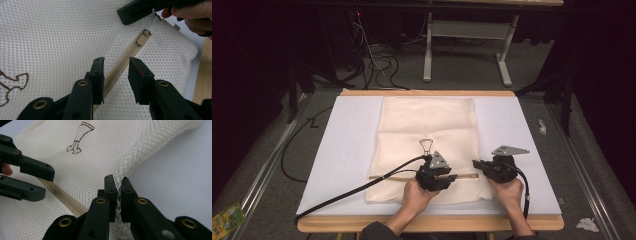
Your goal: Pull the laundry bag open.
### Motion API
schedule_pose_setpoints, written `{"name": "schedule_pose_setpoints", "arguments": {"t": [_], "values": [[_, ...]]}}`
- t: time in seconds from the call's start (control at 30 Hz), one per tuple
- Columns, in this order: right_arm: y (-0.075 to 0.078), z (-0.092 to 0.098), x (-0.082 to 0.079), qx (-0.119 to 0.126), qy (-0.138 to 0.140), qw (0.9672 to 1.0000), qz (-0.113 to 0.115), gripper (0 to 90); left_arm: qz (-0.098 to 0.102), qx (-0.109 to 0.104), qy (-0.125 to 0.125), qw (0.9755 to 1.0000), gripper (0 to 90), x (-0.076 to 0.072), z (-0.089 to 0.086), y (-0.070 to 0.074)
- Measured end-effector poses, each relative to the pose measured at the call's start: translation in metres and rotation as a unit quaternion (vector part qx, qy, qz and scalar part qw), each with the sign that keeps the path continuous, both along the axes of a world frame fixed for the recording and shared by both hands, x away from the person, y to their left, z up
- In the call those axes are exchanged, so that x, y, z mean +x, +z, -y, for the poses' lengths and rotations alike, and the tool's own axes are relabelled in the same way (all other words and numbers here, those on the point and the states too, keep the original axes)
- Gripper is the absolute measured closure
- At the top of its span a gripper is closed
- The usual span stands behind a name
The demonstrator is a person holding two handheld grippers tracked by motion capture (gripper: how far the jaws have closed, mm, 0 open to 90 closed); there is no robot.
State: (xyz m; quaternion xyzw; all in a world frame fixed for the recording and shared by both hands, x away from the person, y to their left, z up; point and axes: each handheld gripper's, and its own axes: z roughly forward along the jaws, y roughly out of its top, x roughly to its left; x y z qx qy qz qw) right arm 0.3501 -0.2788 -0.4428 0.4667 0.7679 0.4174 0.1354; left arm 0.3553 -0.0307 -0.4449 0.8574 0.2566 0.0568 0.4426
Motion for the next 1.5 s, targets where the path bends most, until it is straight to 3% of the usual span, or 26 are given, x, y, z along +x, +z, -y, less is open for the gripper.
{"name": "schedule_pose_setpoints", "arguments": {"t": [0.1,0.63,1.07,1.5], "values": [[0.001,0.0,0.0,0.001,-0.001,1.0,0.0,88.2,0.007,0.009,-0.011,0.9999,66.1,-0.002,0.008,0.002],[0.004,0.0,-0.001,0.005,0.004,1.0,0.006,88.2,-0.002,0.021,-0.048,0.9986,69.9,-0.005,0.043,-0.003],[0.006,-0.002,-0.001,0.018,0.008,0.9998,0.008,88.3,-0.019,0.013,-0.035,0.9991,66.1,0.003,0.05,-0.012],[0.009,-0.004,0.0,0.02,0.011,0.9997,0.008,88.3,-0.034,-0.012,-0.032,0.9988,64.7,0.008,0.053,-0.013]]}}
